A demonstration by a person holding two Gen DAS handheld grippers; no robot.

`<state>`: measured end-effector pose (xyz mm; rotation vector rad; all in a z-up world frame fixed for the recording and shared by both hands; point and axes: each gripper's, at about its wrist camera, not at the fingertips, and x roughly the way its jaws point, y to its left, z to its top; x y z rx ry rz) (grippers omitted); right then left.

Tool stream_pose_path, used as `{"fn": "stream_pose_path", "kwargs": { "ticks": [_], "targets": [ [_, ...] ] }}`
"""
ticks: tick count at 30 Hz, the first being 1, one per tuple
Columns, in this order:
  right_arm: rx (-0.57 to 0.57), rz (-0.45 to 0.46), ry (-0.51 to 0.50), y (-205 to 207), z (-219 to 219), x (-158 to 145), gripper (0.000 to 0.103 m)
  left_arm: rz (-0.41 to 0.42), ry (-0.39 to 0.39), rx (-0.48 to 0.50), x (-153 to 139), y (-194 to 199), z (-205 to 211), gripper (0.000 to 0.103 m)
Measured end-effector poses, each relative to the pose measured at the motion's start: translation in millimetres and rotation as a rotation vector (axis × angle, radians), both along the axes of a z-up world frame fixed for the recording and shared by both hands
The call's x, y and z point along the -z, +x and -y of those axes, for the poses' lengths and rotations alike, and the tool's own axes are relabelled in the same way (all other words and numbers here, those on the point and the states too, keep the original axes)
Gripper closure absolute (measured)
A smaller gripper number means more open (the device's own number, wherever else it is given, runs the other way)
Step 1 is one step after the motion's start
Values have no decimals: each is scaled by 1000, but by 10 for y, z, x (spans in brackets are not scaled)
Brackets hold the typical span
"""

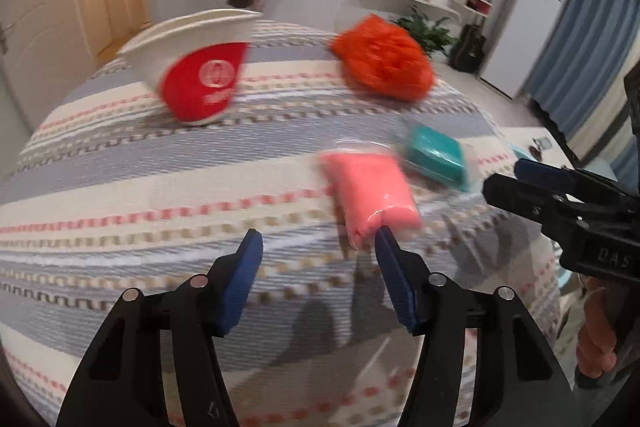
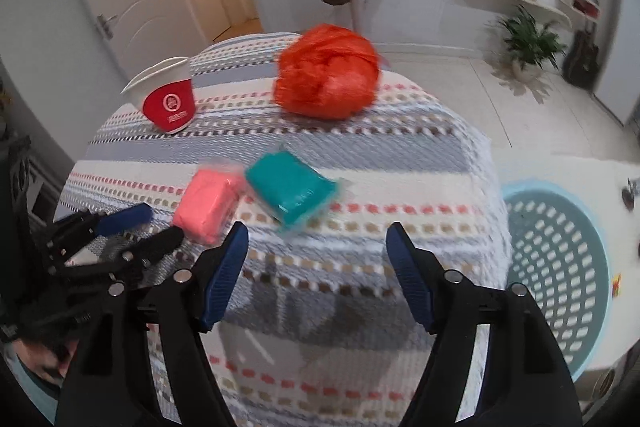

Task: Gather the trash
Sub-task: 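Return both tools to the table and grasp the pink clay pack with the left tool, then grasp the teal clay pack with the right tool while the left tool holds the pink pack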

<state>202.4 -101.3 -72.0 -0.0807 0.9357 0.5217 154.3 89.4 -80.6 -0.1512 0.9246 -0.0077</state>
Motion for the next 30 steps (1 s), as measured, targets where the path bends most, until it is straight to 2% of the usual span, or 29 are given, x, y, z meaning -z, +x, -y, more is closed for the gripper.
{"fn": "stream_pose_path", "kwargs": {
  "ticks": [3,6,8,12,15,17,19,20,21,23,26,30],
  "targets": [
    [-26,15,-19,78,-129,8,35,3,-17,-31,-35,-19,-182,48],
    [-51,24,-62,182,-229,51,35,11,-58,-1,-67,-61,-228,48],
    [-57,11,-84,247,-237,96,34,23,-62,58,-126,-63,-170,45],
    [-25,-10,-45,283,-97,114,34,23,-52,182,-181,51,34,38],
    [5,-26,-17,274,44,126,34,-23,-2,245,-84,241,225,38],
    [3,-28,-16,256,80,126,34,-47,19,241,-8,343,290,44],
    [-17,-15,-34,241,54,114,34,-42,48,222,13,383,325,61],
    [-24,-8,-47,248,32,107,33,-44,55,219,13,387,334,65],
    [-39,2,-73,258,-12,103,28,-41,59,208,10,400,317,65],
    [-80,1,-107,283,-95,144,25,-39,36,168,2,375,226,66],
    [-109,-11,-154,343,-219,266,25,-21,5,126,-27,272,49,66],
    [-100,8,-159,446,-306,318,25,-27,13,124,0,222,-38,66]
  ]
}}
